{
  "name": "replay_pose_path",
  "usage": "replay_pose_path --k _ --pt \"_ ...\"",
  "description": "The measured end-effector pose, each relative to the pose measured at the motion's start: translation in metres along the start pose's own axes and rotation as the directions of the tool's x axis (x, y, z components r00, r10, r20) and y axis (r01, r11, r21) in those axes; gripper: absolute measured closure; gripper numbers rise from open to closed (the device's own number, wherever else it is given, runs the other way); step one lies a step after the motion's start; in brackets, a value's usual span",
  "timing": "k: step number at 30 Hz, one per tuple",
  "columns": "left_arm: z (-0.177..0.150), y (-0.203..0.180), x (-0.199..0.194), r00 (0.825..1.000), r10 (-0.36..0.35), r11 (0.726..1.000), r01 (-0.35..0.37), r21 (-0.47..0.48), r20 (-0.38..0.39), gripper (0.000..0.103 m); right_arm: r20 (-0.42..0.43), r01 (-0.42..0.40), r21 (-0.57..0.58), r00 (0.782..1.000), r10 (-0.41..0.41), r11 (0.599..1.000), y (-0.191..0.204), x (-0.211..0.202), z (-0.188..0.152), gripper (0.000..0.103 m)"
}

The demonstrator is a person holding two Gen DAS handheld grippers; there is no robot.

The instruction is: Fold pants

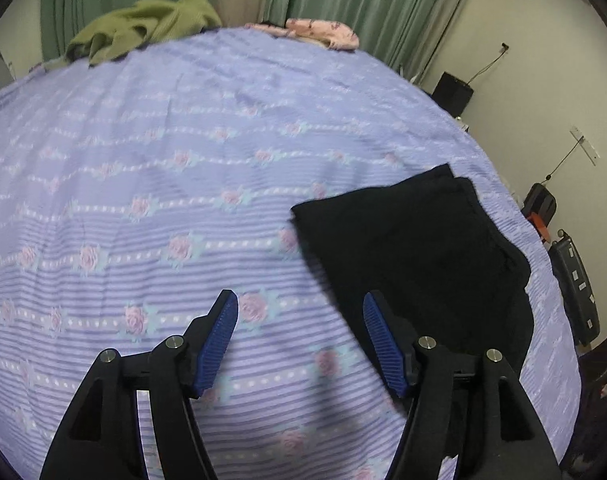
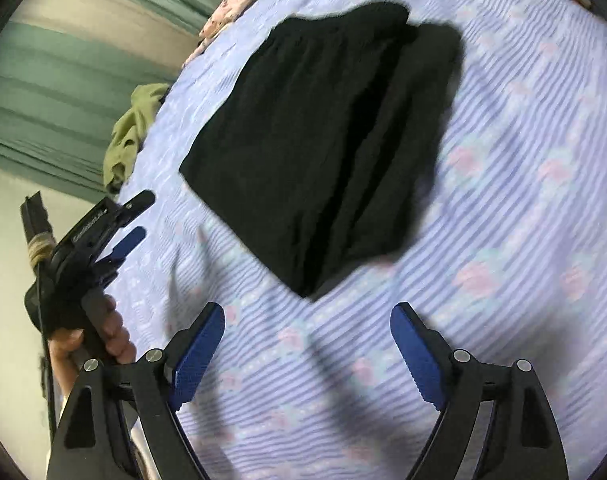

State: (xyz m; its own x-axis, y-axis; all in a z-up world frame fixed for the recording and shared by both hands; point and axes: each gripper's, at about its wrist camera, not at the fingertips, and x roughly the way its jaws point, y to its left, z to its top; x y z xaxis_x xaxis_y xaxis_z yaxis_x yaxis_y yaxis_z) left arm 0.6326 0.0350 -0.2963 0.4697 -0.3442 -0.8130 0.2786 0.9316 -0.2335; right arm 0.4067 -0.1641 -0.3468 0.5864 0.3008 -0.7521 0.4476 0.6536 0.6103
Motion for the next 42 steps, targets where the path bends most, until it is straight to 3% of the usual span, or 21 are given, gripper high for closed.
replay_pose_path --k 7,10,15,22,25,26,27,28,30,32,35,42 --pt "-0.003 0.008 0.02 0.999 -0.017 0.999 0.018 0.027 -0.051 0.039 -0.002 -0.004 0.034 1.0 0.004 0.999 0.007 0.046 -0.013 0.017" --pt "0.001 0.008 0.029 0.995 -0.076 0.996 0.078 0.029 -0.067 0.039 0.034 -0.002 0.026 0.999 0.001 1.0 0.016 0.059 -0.009 0.012" --pt "0.021 0.012 0.054 0.958 -0.273 0.961 0.267 -0.075 -0.084 0.039 0.095 -0.012 0.024 0.995 0.009 1.0 0.022 0.057 -0.001 0.01" --pt "0.038 0.001 0.104 0.926 -0.352 0.932 0.332 -0.149 -0.138 0.039 0.131 -0.078 0.056 0.989 0.07 0.995 0.016 0.059 0.024 0.01" --pt "0.044 -0.004 0.117 0.917 -0.378 0.918 0.355 -0.175 -0.125 0.039 0.133 -0.093 0.044 0.987 0.086 0.995 0.016 0.062 0.035 0.012" --pt "0.045 -0.004 0.119 0.914 -0.389 0.911 0.363 -0.193 -0.117 0.042 0.129 -0.095 0.048 0.988 0.088 0.994 0.015 0.062 0.037 0.015" --pt "0.047 -0.005 0.121 0.908 -0.403 0.901 0.373 -0.223 -0.11 0.056 0.121 -0.092 0.057 0.989 0.084 0.994 0.014 0.063 0.042 0.019" --pt "0.047 -0.006 0.123 0.91 -0.397 0.901 0.362 -0.237 -0.118 0.075 0.115 -0.084 0.063 0.99 0.077 0.994 0.015 0.066 0.045 0.027" --pt "0.047 -0.01 0.122 0.914 -0.387 0.906 0.352 -0.237 -0.12 0.089 0.086 -0.075 0.071 0.994 0.069 0.995 0.012 0.066 0.052 0.04" --pt "0.046 -0.012 0.112 0.923 -0.371 0.912 0.342 -0.226 -0.102 0.092 0.071 -0.068 0.059 0.995 0.064 0.996 0.012 0.062 0.057 0.063" --pt "0.049 -0.03 0.082 0.949 -0.309 0.943 0.296 -0.154 -0.066 0.093 0.06 -0.057 -0.01 0.997 0.057 0.998 0.017 0.046 0.062 0.084" --pt "0.045 -0.074 -0.008 0.986 -0.165 0.986 0.166 -0.035 0.025 0.094 0.13 -0.038 -0.13 0.99 0.055 0.991 0.034 -0.033 0.07 0.087"
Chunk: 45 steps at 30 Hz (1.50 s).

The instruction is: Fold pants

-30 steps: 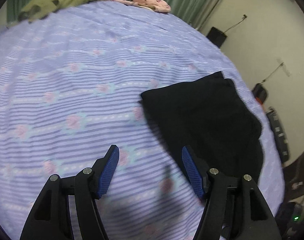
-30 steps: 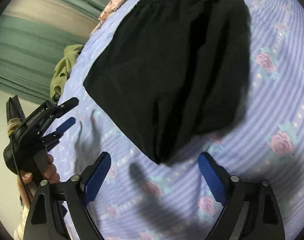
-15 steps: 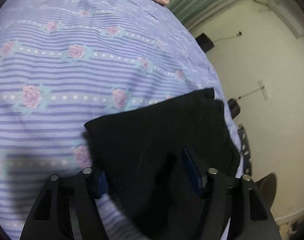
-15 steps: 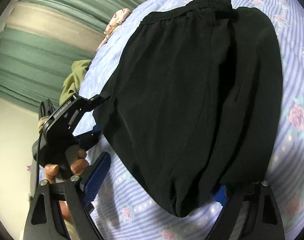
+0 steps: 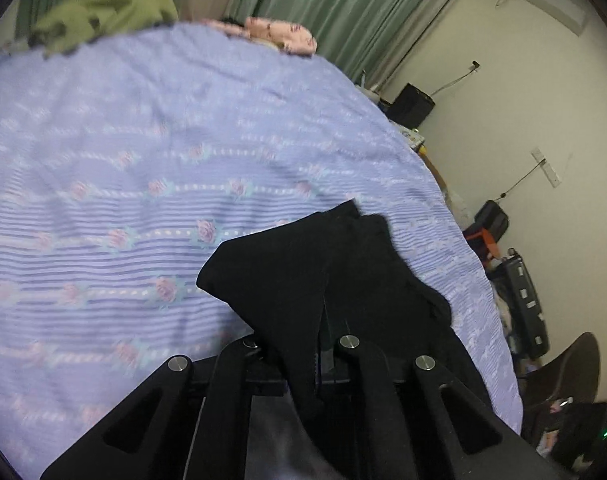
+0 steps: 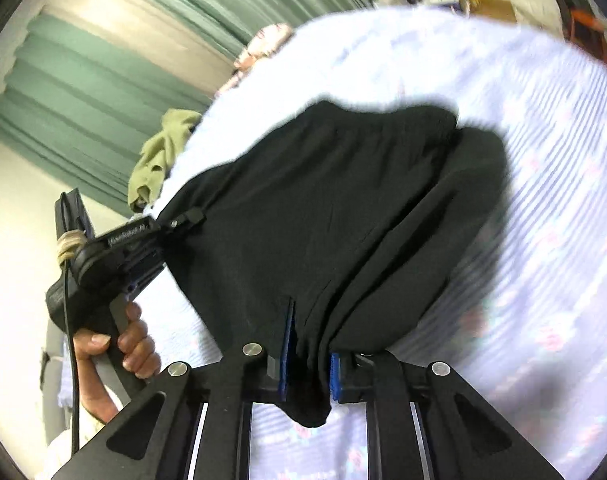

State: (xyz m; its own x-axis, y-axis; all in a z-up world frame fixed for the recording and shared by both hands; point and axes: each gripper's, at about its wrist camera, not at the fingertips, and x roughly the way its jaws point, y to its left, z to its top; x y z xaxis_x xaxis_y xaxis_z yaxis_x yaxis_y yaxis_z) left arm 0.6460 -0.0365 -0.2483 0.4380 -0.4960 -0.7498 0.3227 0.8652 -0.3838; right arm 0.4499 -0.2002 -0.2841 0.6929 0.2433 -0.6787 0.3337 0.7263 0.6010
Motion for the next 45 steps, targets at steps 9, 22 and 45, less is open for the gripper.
replay_pose_path --k 9,22,45 --pt "-0.057 -0.06 -0.158 0.987 0.134 0.99 -0.138 0.034 0.094 0.095 0.003 -0.09 -0.132 0.996 0.092 0.987 0.026 -0.131 0.013 0.088" --pt "-0.22 -0.08 -0.408 0.909 0.328 0.932 -0.267 -0.246 0.257 0.095 -0.188 -0.332 -0.432 0.943 0.276 0.838 0.092 -0.281 -0.082 0.088" --pt "-0.377 0.077 -0.635 0.877 0.408 0.9 -0.34 -0.273 0.253 0.095 -0.293 -0.435 -0.55 0.9 0.323 0.713 0.256 -0.333 -0.315 0.088"
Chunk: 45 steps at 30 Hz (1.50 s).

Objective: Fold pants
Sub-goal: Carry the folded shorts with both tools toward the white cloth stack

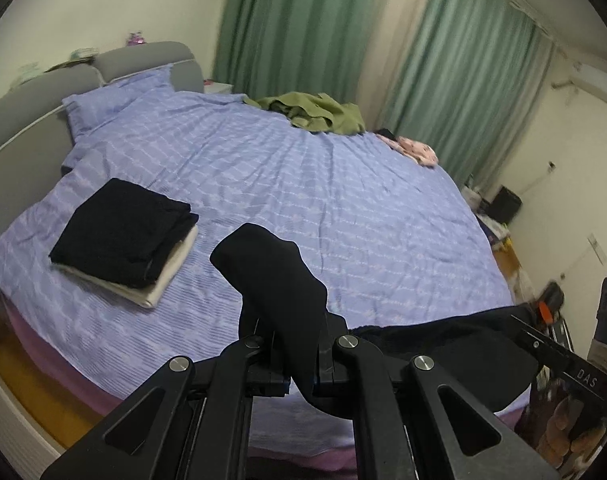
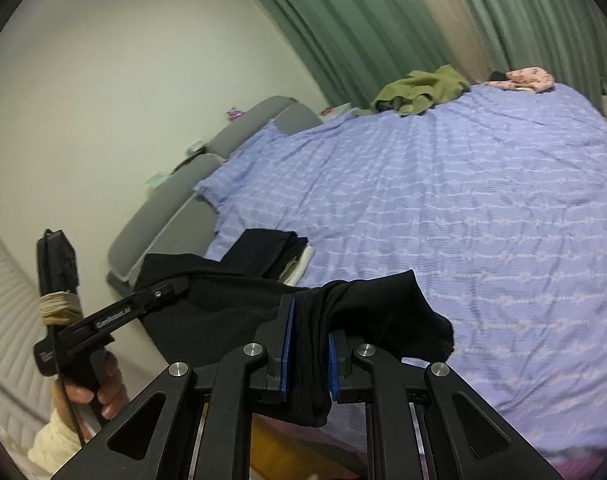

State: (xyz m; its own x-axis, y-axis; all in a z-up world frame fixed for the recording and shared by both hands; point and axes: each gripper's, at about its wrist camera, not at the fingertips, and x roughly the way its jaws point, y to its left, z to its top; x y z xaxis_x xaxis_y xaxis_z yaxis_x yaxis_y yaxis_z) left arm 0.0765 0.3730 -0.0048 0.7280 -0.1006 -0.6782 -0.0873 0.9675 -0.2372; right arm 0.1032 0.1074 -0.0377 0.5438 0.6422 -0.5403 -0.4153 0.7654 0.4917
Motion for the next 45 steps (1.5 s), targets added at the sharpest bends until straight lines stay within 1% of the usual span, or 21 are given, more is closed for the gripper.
replay_pose_path --k 3,5,6,9,13,18,21,24,28,31,32,33,35,36,38,40,41,43,45 --pt "0.007 0.027 -0.005 1.0 -0.004 0.999 0.005 0.045 -0.005 0.095 0.024 0.032 0.018 0.999 -0.033 0.999 0.033 0.014 -0.01 0.088" --pt "0.012 0.04 -0.009 1.0 -0.014 0.999 0.015 0.036 -0.014 0.095 0.017 0.046 0.027 0.999 -0.047 0.999 0.052 0.023 -0.012 0.088" --pt "0.015 0.048 -0.012 1.0 -0.025 0.999 0.025 0.04 -0.008 0.095 0.011 0.046 0.026 0.999 -0.046 0.999 0.061 0.027 -0.013 0.088" --pt "0.021 0.062 -0.021 1.0 -0.017 0.998 0.016 0.056 0.022 0.095 0.006 0.055 -0.009 0.998 -0.055 0.998 0.085 0.036 -0.011 0.088" --pt "0.028 0.078 -0.029 0.999 -0.002 0.998 -0.001 0.057 0.052 0.095 -0.008 0.038 -0.04 0.999 -0.039 0.998 0.104 0.048 -0.007 0.088" --pt "0.032 0.1 -0.031 0.998 0.03 0.998 -0.033 0.047 0.061 0.095 -0.025 -0.006 -0.076 1.0 0.004 0.997 0.123 0.068 -0.001 0.088" --pt "0.033 0.123 -0.029 0.998 0.027 0.999 -0.029 0.027 0.056 0.095 -0.027 -0.016 -0.1 1.0 0.014 0.995 0.135 0.083 0.001 0.088" --pt "0.034 0.151 -0.03 0.999 0.016 0.999 -0.018 0.035 0.05 0.095 -0.041 -0.021 -0.093 0.999 0.017 0.995 0.151 0.101 0.001 0.088" --pt "0.043 0.203 -0.027 0.999 -0.03 0.998 0.027 0.064 0.04 0.095 -0.035 0.0 -0.101 0.999 -0.004 0.995 0.183 0.126 -0.003 0.088" --pt "0.061 0.239 -0.023 0.997 -0.08 0.991 0.077 0.113 0.022 0.095 -0.009 0.046 -0.068 0.999 -0.047 0.997 0.212 0.151 -0.009 0.088" --pt "0.069 0.251 -0.022 0.995 -0.103 0.985 0.101 0.138 0.004 0.095 0.008 0.077 -0.023 0.997 -0.077 0.997 0.223 0.161 -0.012 0.088" --pt "0.077 0.261 -0.021 0.992 -0.123 0.978 0.123 0.166 -0.007 0.095 0.018 0.086 0.02 0.996 -0.086 0.996 0.231 0.168 -0.013 0.088" --pt "0.092 0.278 -0.019 0.99 -0.14 0.965 0.14 0.222 -0.016 0.095 0.048 0.105 0.072 0.993 -0.108 0.992 0.249 0.18 -0.017 0.088" --pt "0.099 0.287 -0.017 0.989 -0.147 0.961 0.148 0.233 -0.023 0.095 0.06 0.117 0.082 0.991 -0.123 0.99 0.257 0.186 -0.018 0.088" --pt "0.115 0.302 -0.01 0.985 -0.165 0.958 0.171 0.232 -0.043 0.095 0.066 0.139 0.115 0.987 -0.147 0.984 0.271 0.196 -0.02 0.088" --pt "0.127 0.314 -0.003 0.982 -0.182 0.954 0.19 0.232 -0.056 0.095 0.064 0.141 0.137 0.986 -0.151 0.98 0.282 0.205 -0.019 0.088" --pt "0.134 0.319 0.001 0.98 -0.188 0.952 0.197 0.233 -0.06 0.095 0.056 0.155 0.136 0.985 -0.164 0.979 0.29 0.213 -0.019 0.088" --pt "0.144 0.327 0.01 0.976 -0.205 0.95 0.216 0.227 -0.071 0.095 0.046 0.156 0.128 0.986 -0.163 0.979 0.298 0.224 -0.018 0.088" --pt "0.159 0.336 0.024 0.972 -0.213 0.954 0.229 0.193 -0.099 0.095 0.036 0.155 0.126 0.986 -0.161 0.98 0.299 0.235 -0.014 0.088"
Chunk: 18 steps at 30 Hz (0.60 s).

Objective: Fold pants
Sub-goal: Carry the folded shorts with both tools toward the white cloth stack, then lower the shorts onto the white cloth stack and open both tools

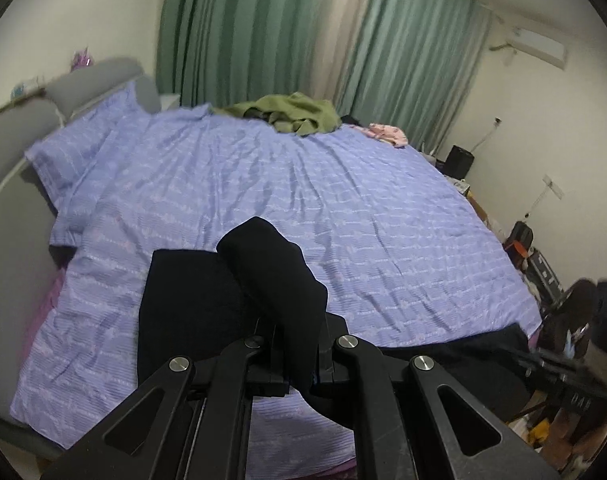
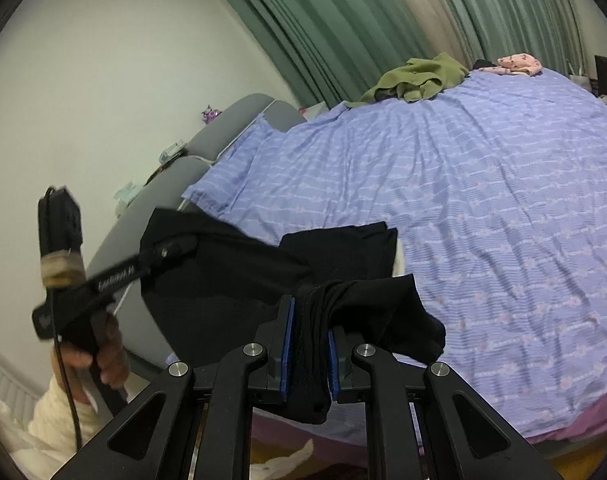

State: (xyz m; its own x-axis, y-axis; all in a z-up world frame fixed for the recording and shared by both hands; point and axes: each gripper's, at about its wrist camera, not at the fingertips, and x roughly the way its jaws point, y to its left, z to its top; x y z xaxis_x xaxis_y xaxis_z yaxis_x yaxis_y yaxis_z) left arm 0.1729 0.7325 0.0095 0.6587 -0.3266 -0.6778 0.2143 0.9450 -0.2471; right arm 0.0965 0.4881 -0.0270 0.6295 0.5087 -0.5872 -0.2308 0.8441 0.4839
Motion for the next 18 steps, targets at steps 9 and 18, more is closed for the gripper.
replay_pose_path --k 9,18 --pt "0.08 0.044 0.067 0.983 -0.171 0.982 0.175 0.068 -0.061 0.095 0.082 0.103 0.08 0.991 -0.11 0.991 0.022 0.044 0.03 0.088" --pt "0.171 0.058 0.174 0.919 -0.34 0.886 0.384 0.261 -0.198 0.095 0.225 0.363 0.27 0.877 -0.424 0.892 0.064 0.105 0.048 0.087"
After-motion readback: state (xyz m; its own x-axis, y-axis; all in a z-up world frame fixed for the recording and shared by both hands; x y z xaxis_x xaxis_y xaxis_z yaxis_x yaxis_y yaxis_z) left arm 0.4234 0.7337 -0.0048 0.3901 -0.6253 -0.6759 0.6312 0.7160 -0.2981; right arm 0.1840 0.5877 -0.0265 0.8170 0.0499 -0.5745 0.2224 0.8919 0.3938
